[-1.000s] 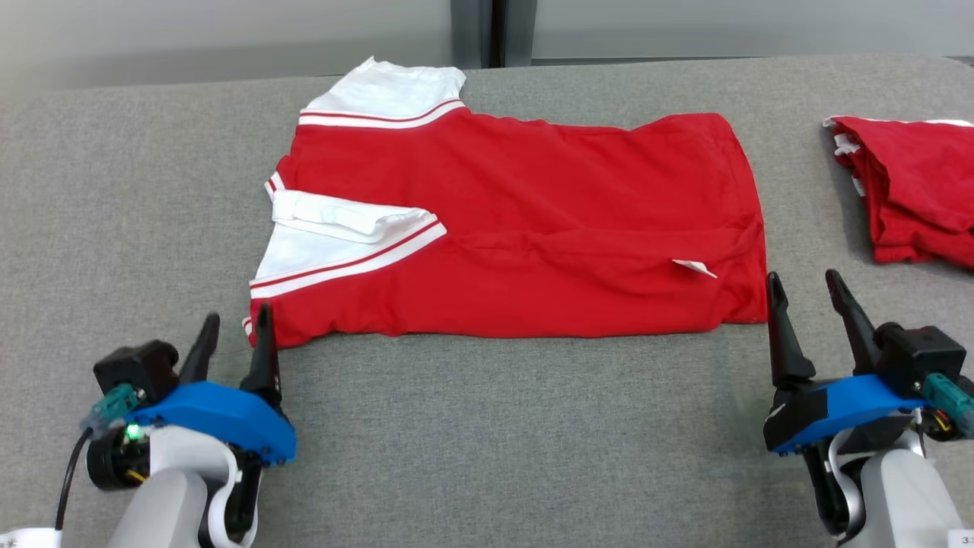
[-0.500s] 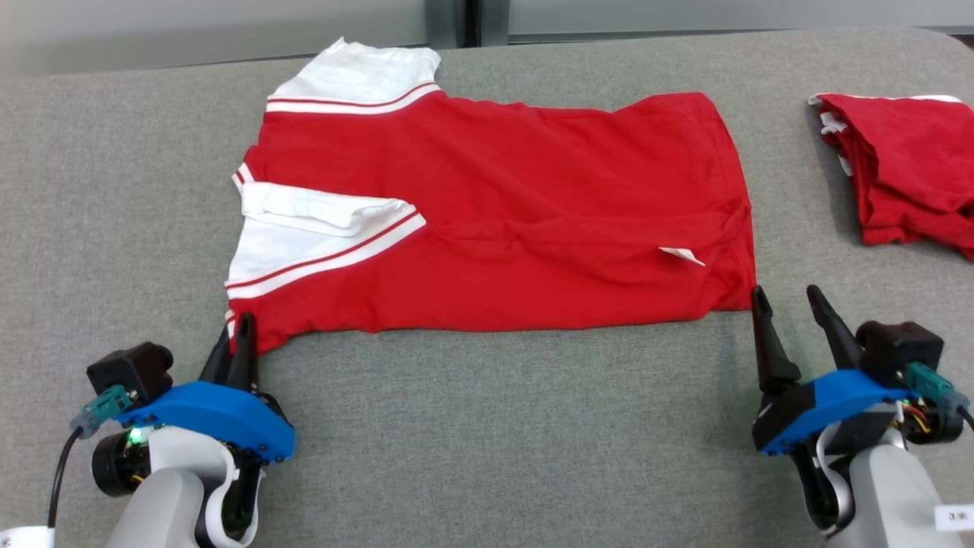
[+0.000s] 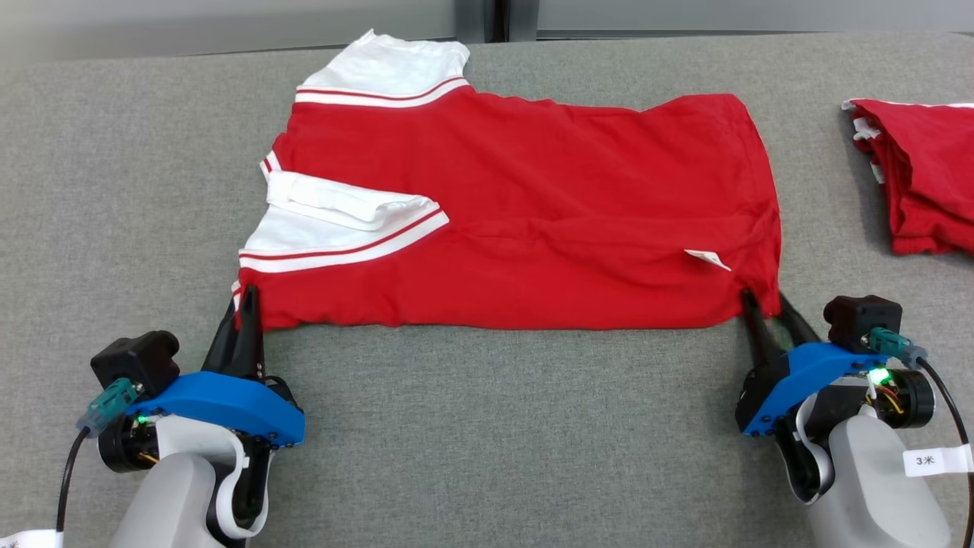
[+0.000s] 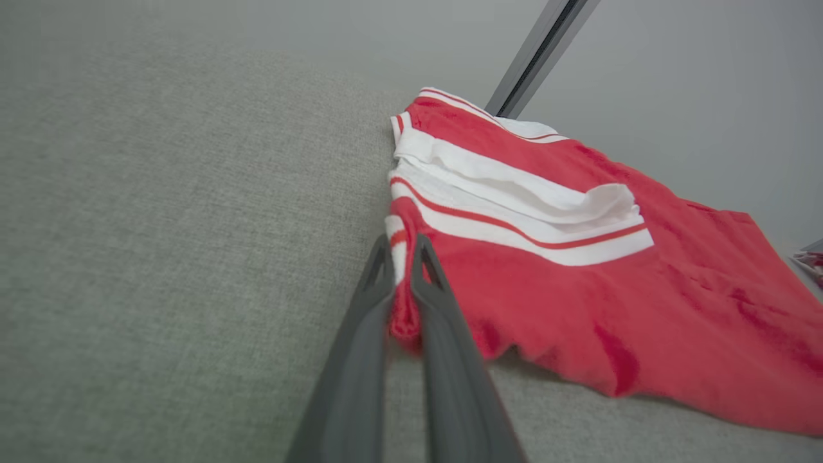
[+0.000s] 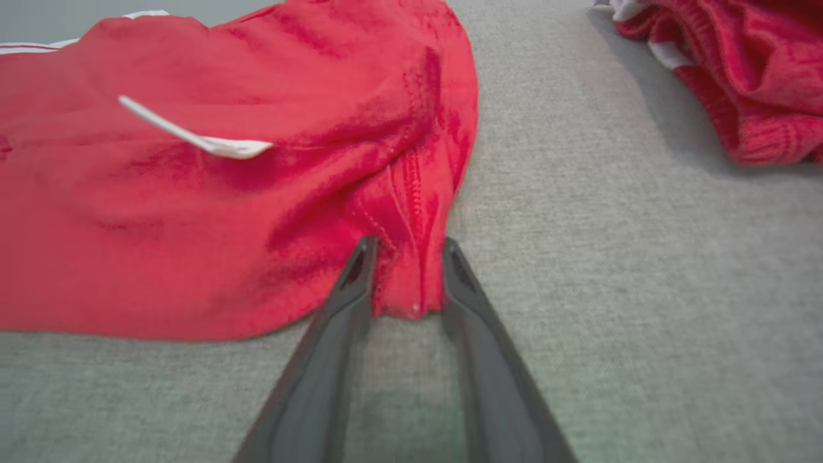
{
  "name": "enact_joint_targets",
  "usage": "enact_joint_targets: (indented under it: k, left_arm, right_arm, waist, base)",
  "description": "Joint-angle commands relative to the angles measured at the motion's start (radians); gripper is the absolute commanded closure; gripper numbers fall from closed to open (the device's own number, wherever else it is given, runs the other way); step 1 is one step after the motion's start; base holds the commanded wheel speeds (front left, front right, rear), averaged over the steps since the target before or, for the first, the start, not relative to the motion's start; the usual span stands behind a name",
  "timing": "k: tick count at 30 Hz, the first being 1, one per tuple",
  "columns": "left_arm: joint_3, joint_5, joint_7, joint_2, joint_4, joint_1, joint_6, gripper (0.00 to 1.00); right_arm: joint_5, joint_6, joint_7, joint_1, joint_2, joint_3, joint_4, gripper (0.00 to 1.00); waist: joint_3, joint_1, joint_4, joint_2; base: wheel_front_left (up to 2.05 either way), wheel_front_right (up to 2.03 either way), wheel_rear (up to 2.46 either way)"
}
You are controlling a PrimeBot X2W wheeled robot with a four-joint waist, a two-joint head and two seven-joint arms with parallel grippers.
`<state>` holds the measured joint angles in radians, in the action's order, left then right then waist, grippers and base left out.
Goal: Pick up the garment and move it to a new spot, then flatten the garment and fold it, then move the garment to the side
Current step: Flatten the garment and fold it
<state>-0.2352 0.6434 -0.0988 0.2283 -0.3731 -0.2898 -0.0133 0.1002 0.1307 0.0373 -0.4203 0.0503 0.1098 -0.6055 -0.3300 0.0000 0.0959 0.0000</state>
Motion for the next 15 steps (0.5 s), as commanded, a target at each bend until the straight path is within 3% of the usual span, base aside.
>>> enact_joint_targets:
  k: [1,8,15]
  left_arm:
    - [0.002,-0.005,-0.015,0.005,0.009,-0.012,0.006,1.0]
    - [0.016,-0.014,-0.072,0.021,0.084,0.021,0.008,1.0]
    - [0.018,-0.023,-0.051,0.06,0.288,0.136,-0.029,1.0]
  right_arm:
    - [0.008,0.0,0.007,-0.008,0.001,0.002,-0.013,1.0]
    - [0.014,0.0,0.018,-0.009,0.001,0.028,0.063,1.0]
    - [0.061,0.0,-0.089,0.119,0.001,0.076,0.266,1.0]
  waist:
    - [0.005,0.0,0.0,0.0]
    - [0.05,0.0,0.006,0.0]
    - [0.112,0.0,-0.004,0.0]
  base:
    - [0.0,0.0,0.0]
    - [0.0,0.0,0.0]
    - [0.0,0.0,0.0]
